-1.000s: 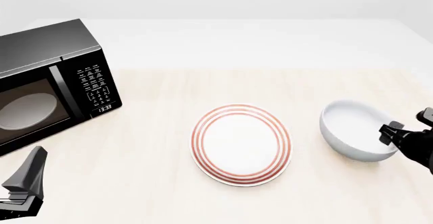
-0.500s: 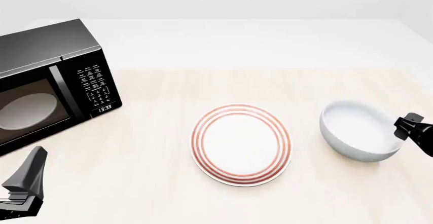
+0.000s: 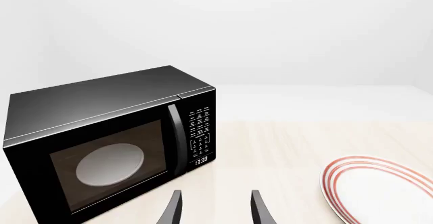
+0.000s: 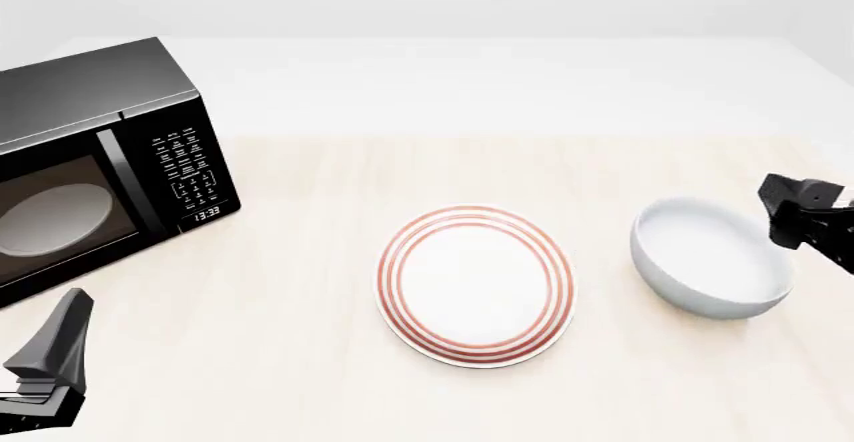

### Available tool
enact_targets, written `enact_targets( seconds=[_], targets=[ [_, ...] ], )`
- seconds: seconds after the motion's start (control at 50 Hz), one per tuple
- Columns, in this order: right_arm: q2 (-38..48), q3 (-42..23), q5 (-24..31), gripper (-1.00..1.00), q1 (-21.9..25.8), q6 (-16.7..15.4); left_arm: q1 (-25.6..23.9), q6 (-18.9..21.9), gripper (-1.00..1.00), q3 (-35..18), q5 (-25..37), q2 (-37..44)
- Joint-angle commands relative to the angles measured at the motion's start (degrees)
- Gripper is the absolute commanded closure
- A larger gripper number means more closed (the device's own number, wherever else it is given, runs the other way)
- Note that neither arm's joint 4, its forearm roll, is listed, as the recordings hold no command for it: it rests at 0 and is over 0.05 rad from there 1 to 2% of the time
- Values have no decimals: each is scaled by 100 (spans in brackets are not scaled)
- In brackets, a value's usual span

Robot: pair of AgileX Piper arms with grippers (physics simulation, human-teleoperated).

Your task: Put the white bowl to the right of the plate.

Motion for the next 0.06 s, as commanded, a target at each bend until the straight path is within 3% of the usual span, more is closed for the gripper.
enact_targets(
  seconds=[0.02,0.04,0.06],
  targets=[
    [158,273,-975,-100,1356,-122,0,0,-100,0,0,0],
    [364,296,-1196,-100,1535,-166,0,0,-100,0,0,0],
    [535,425,-1753,-100,1721,4,0,0,-100,0,0,0]
  ],
)
